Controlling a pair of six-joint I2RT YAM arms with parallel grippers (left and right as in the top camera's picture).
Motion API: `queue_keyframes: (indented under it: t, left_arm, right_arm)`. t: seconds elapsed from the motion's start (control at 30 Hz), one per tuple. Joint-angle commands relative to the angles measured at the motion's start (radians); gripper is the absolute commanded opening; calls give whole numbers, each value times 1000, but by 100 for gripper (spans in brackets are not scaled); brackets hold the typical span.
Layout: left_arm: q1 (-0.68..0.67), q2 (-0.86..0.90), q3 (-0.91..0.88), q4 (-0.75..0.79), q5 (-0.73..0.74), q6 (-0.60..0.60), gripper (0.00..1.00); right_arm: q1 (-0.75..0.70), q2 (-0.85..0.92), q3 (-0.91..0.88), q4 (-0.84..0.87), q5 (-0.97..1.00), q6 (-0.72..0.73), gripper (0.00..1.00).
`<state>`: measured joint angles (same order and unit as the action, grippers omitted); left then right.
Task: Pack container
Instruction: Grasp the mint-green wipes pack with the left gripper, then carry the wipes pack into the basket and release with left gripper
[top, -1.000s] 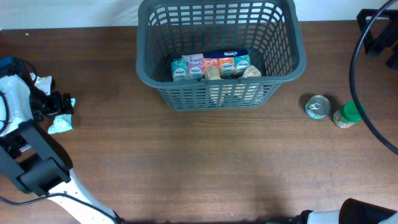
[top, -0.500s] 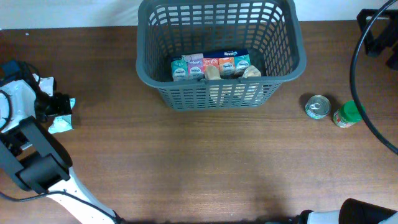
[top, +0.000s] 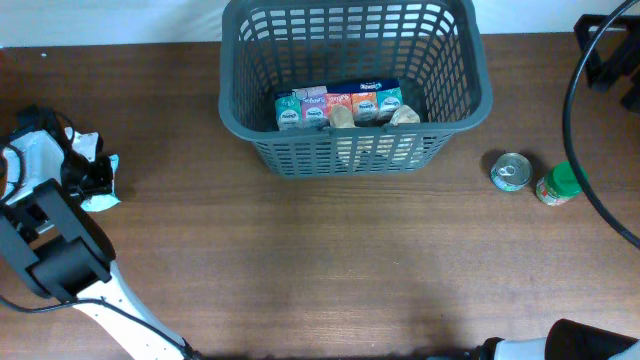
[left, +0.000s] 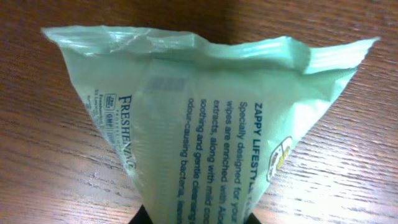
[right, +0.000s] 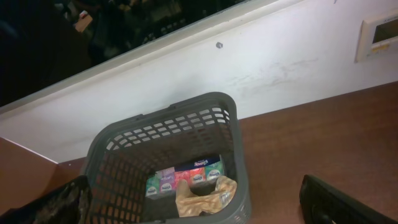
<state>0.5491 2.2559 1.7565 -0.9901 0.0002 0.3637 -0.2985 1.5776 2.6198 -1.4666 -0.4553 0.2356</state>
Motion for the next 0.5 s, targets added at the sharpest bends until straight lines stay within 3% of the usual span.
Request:
queue_keyframes:
  t: [0.0,0.13,0.33,0.47]
  left_arm:
    - [1,16,90,-77,23,11,2]
    - [-13,16,286,-207,98,12,2]
    - [-91,16,803,-457,255,13,2]
    - [-251,16,1197,-520,379,182,2]
  right_arm:
    - [3,2,1,0,-8,2,99]
    - [3,2,1,0,-8,2,99]
    - [3,2,1,0,-8,2,99]
    - [3,2,1,0,-8,2,99]
